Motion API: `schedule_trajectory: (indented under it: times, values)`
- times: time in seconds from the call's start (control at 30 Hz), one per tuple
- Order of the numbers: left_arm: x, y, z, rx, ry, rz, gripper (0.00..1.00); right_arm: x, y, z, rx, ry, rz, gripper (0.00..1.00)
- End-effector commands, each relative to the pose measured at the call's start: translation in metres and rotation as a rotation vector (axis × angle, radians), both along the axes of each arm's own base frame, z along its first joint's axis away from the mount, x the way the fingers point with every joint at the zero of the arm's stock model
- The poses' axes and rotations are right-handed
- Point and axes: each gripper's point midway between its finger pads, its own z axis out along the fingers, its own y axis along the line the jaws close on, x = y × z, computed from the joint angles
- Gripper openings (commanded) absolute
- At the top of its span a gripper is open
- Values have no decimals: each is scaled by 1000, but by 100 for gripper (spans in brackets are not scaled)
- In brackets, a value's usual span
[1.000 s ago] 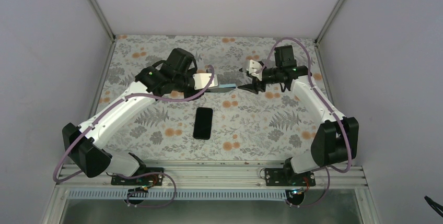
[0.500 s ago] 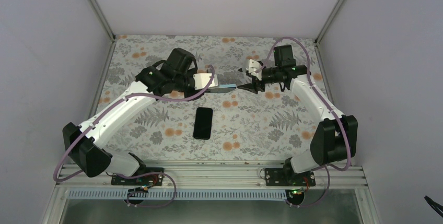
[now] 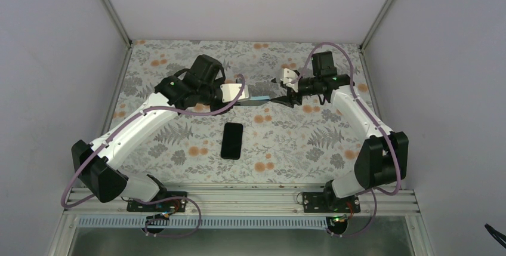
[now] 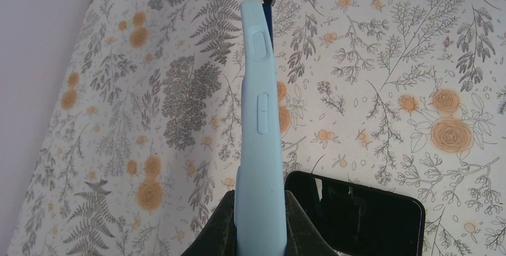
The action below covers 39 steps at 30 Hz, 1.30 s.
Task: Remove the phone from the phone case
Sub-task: Remove the phone case from the phone.
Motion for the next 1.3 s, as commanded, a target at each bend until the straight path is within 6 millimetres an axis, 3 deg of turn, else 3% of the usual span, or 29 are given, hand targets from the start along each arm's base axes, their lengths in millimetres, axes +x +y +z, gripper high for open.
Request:
schedule_trajectory:
  times: [0.0,0.33,0.67,0.9,1.03,1.2,1.27]
  values:
    - [8,-12,28,-85,-68,-17,2,-5,8,13,37,-6,45,73]
    - [1,-14,24,-87,-35,-41,2,4,11,10,30,-18,24,72]
    - [-32,-30,23,-94,60,-150,2,33,23,14,20,-49,4,72]
    - [-42,-35,28,-122,81,-190,2,40,36,19,29,-73,7,72]
    - [-39,-38,36,-139,61,-189,2,31,52,18,39,-57,50,72]
    - [-5,-32,44,-114,-90,-83,2,-5,86,20,58,-14,185,72]
    - [2,-33,61,-136,-132,-68,2,-17,96,21,52,-7,223,71]
